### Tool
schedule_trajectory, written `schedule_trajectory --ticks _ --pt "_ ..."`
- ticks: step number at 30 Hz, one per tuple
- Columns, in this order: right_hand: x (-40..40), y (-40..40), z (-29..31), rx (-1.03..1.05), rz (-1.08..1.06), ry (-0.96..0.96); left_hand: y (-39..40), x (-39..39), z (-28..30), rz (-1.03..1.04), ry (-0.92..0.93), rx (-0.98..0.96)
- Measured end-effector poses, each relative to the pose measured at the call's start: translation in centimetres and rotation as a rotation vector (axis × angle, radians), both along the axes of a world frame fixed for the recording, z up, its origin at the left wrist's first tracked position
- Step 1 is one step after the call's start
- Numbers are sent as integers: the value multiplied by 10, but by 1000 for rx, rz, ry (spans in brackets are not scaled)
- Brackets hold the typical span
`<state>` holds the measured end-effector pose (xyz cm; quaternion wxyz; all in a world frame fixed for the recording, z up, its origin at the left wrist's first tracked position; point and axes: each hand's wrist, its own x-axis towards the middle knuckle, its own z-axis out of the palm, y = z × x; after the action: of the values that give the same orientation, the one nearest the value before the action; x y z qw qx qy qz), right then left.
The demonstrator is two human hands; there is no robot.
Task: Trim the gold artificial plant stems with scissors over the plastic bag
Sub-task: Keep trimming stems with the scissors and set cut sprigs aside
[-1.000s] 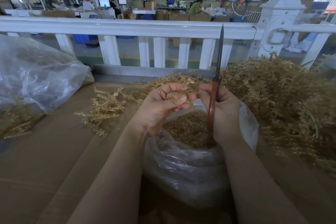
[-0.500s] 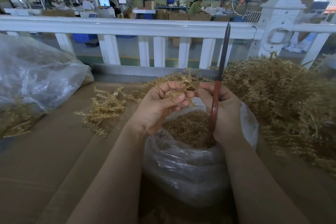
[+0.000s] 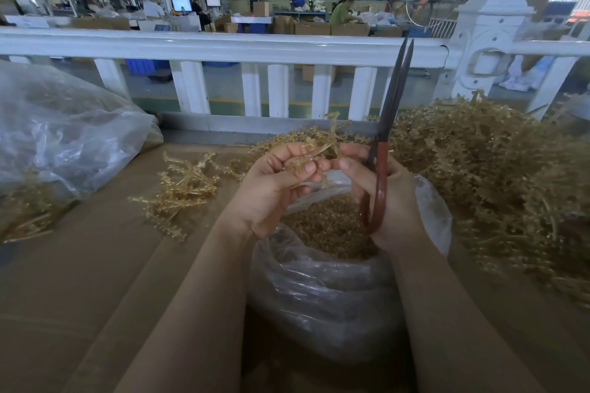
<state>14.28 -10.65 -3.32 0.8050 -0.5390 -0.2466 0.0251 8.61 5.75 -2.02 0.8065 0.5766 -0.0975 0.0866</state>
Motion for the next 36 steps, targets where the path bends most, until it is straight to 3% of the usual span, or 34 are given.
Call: schedule_trajectory --ticks 11,21,23,26,29,31,36 --pt "1 2 0 39 48 52 1 0 -1 20 10 -7" --pt "3 0 -3 20 32 35 5 3 -4 7 27 -150" --pt "4 1 -5 -11 -34 7 9 2 -2 92 -2 -228" --pt "12 5 -11 -171 -273 -42 20 0 3 390 -66 -309" --pt "14 8 -18 -432 -526 -160 32 -2 7 873 -10 -132" --pt "12 9 -20 -533 -583 -206 39 -4 4 1142 81 63" --pt "10 10 -20 -591 -607 -260 54 -11 -9 1338 347 628"
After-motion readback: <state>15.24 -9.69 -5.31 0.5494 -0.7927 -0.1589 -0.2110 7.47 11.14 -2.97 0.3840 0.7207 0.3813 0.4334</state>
